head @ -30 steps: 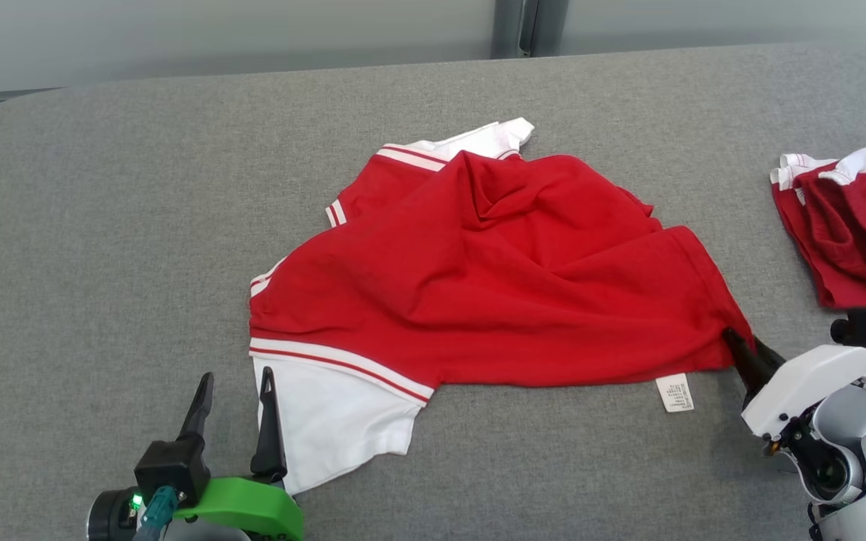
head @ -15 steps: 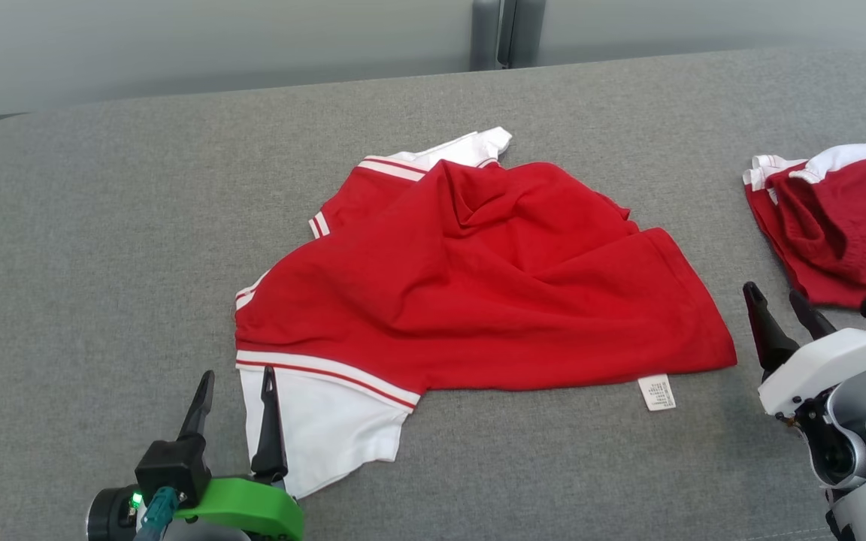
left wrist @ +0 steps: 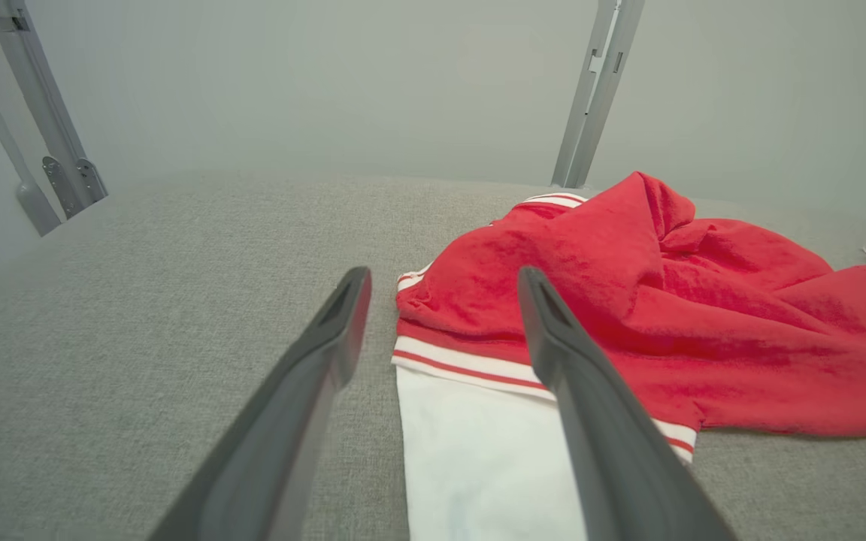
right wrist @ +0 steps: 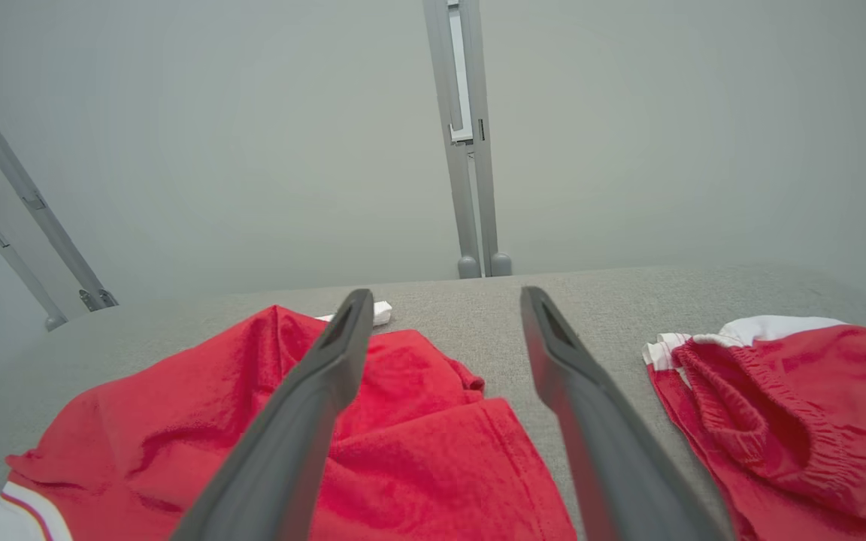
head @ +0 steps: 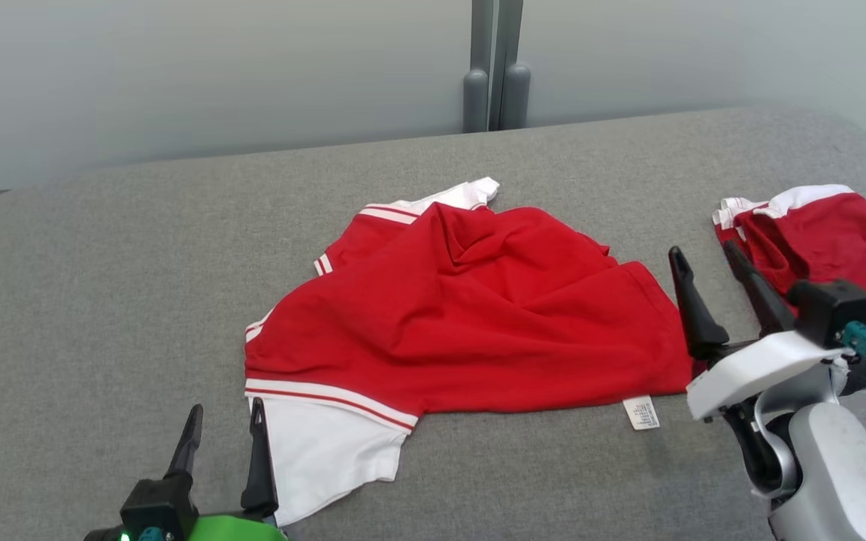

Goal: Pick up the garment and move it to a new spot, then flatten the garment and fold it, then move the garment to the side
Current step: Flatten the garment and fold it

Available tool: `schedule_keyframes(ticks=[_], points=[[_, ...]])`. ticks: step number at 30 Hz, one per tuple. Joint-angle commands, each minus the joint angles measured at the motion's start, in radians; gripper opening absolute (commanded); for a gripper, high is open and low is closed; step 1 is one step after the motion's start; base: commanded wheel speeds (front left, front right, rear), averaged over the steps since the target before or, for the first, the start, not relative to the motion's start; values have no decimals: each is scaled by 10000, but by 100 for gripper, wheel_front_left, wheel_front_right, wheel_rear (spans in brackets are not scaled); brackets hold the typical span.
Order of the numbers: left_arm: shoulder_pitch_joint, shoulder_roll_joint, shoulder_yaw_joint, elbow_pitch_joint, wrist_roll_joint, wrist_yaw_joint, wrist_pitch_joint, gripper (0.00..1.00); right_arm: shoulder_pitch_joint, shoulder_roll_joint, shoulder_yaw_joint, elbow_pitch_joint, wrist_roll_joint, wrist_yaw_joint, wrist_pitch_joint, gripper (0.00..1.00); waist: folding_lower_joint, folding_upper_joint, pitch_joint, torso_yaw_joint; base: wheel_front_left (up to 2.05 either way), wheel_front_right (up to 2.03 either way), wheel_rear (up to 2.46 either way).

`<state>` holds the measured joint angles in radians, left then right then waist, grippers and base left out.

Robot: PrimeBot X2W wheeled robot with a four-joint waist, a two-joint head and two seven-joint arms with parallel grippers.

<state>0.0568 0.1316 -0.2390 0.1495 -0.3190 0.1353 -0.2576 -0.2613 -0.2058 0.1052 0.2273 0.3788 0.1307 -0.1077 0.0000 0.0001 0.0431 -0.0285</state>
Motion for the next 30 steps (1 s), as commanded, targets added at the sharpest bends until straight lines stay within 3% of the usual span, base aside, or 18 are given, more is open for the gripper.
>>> schedule_keyframes(ticks=[1, 7, 13, 30], points=[[303, 87, 65, -127, -87, 86, 2, 100, 324, 228, -7, -160, -192, 0, -107, 100, 0, -1, -448, 100, 0, 0, 0], [1000, 229, 297, -757, -279, 317, 41, 100, 1127, 1020, -286, -705, -901, 0, -373, 100, 0, -1, -742, 228, 0, 0, 0], [1342, 284, 391, -1106, -387, 397, 40, 100, 1740, 1364, -488, -954, -972, 0, -457, 100, 0, -1, -872, 254, 0, 0, 0], [1629, 354, 303, -1536, -414, 532, 32, 100, 2149, 1547, -515, -1251, -1185, 0, -115, 100, 0, -1, -990, 146, 0, 0, 0]])
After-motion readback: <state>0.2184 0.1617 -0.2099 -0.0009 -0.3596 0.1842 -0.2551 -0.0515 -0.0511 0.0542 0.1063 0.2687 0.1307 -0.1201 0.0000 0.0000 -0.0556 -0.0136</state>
